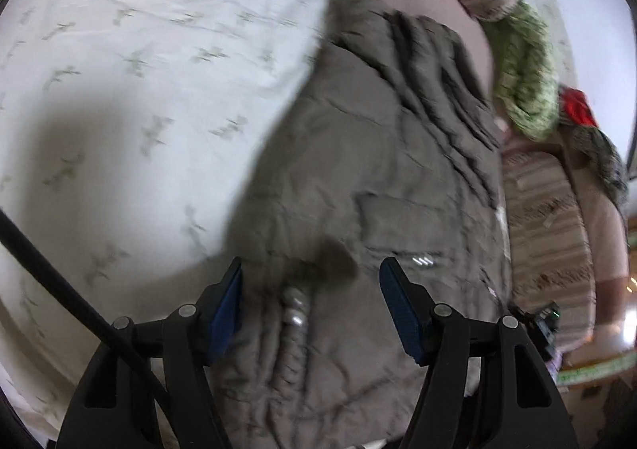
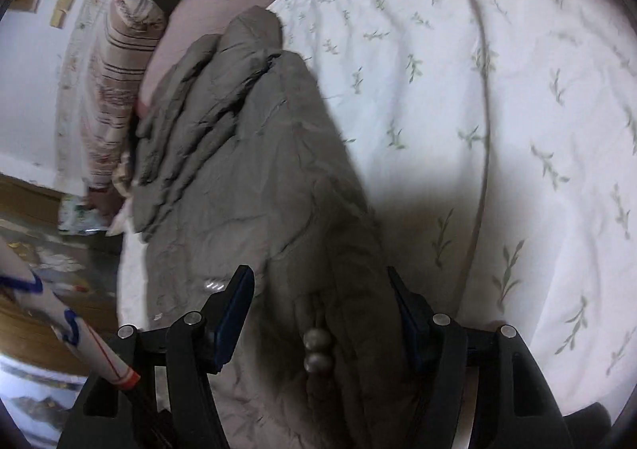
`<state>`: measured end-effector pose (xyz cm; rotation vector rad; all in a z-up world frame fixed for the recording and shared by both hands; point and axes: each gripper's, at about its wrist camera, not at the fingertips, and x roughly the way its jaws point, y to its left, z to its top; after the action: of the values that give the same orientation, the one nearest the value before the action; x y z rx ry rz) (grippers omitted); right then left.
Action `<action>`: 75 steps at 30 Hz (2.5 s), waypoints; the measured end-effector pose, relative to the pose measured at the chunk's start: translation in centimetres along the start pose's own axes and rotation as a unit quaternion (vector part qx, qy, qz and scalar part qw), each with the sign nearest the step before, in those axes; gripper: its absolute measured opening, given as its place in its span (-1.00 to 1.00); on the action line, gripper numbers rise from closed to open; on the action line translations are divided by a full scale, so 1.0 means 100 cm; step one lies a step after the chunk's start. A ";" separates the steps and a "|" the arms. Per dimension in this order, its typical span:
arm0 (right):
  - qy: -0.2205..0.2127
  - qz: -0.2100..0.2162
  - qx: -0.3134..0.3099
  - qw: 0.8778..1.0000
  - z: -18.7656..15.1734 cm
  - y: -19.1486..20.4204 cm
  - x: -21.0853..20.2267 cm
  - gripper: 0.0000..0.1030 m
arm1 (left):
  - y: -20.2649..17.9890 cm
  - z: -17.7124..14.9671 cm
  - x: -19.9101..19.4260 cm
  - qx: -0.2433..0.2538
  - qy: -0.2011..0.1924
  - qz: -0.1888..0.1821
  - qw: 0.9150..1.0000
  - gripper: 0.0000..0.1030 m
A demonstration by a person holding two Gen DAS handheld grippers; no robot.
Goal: Fold large clothes
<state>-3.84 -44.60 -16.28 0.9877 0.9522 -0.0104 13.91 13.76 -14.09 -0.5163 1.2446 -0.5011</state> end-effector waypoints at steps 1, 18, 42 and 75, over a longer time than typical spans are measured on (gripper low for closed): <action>0.011 0.020 0.000 1.000 -0.002 -0.002 -0.001 0.36 | -0.004 -0.004 -0.001 0.008 0.003 -0.005 1.000 0.27; 0.046 0.123 -0.012 0.991 -0.042 -0.010 -0.011 0.35 | -0.014 -0.043 -0.009 0.046 -0.027 -0.014 0.998 0.27; 0.063 0.106 -0.052 0.991 -0.074 0.007 -0.005 0.17 | -0.010 -0.073 0.012 0.033 0.004 -0.043 0.999 0.27; -0.035 0.055 -0.168 0.984 -0.071 0.126 -0.097 -0.69 | -0.143 -0.057 -0.131 0.138 -0.175 0.076 0.972 -0.68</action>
<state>-9.47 -36.05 -2.18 0.7217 0.8014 0.2010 4.08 10.07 3.19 -0.2561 0.8514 -0.4231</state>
